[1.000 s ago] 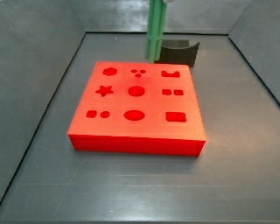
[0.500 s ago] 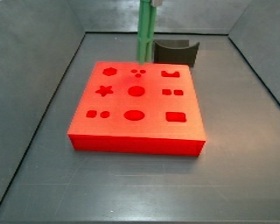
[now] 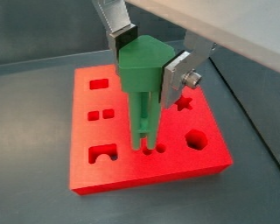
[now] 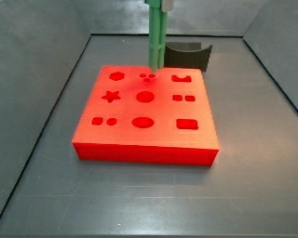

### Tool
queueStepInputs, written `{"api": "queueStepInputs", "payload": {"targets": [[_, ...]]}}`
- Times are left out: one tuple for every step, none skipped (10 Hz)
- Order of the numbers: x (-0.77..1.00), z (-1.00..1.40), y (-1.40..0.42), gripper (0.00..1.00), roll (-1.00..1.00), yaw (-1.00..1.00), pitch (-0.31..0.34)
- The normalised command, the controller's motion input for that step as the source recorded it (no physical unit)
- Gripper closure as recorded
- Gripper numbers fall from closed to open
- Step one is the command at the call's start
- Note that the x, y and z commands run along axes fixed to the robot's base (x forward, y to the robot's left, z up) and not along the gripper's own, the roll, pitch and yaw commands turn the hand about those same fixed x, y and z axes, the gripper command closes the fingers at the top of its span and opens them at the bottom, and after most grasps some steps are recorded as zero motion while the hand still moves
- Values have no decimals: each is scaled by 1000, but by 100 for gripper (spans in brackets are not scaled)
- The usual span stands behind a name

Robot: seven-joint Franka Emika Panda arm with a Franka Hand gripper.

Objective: Insert the 3 prong object.

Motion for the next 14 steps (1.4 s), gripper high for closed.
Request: {"api": "queueStepInputs", "payload": {"targets": [[-249,-97,-149,100,0,151,-20],[-77,-111,-117,100,0,186,84],[-17,-243,0,100,-29,183,170],[-43,-140,0,100,-30,189,96],[0,0,74,100,-56,380,0],[20,0,0,100,-51,329,-29],[0,0,66,100,-26,197,-7],[-69,-26,114,100,-13,169,-26],[0,-86,3,100,-1,206,-43],[0,-97,0,100,0,186,-53],[26,-37,-60,100,0,80,-20],[171,-91,-37,100,0,0,-11],[166,-189,0,100,0,-37,0],[154,-369,77,100,53,-177,0]]}}
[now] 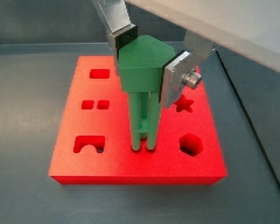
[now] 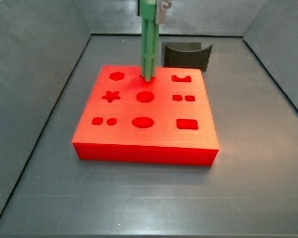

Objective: Insert the 3 prong object.

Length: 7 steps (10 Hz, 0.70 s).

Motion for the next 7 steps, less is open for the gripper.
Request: {"api": "queueStepInputs", "payload": {"targets": [[0,-389,120,100,89,-146,0],[-211,-177,117,100,19,-169,7],[-217,-86,66,100,0,-163,0],[0,-174,0,100,0,-71,0],[66,-409,0,100,6,-66,0],[103,-897,-60,100,-100,-180,-39],[126,-1000,0,100,-44,-149,-3]]}}
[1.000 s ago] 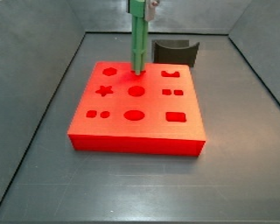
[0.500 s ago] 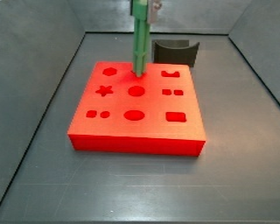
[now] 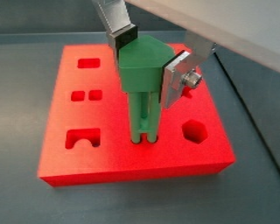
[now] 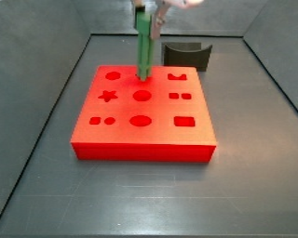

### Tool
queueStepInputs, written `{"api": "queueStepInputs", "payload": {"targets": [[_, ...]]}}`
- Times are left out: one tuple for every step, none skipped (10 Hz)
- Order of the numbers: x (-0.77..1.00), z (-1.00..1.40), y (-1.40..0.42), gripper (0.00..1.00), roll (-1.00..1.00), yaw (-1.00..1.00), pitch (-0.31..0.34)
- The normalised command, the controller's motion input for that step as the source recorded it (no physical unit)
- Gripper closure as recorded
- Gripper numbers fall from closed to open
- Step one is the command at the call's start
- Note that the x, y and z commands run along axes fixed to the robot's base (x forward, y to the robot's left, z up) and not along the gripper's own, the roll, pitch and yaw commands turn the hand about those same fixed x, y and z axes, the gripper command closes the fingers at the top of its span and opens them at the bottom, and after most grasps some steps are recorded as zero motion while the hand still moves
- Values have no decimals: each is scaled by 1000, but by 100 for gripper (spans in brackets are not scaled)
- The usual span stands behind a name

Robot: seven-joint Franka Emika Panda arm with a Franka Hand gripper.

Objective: Insert the 3 prong object.

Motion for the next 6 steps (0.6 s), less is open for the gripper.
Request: {"api": "queueStepInputs", "payload": {"targets": [[134,-1000,0,100,0,-120,0],[86,-1000,0,100,0,-109,13],[0,-1000,0,100,0,-129,51],[0,-1000,0,100,0,-163,76],[-57,-369,0,100,50,-97,44],[0,0,0,100,0,0,0]]}}
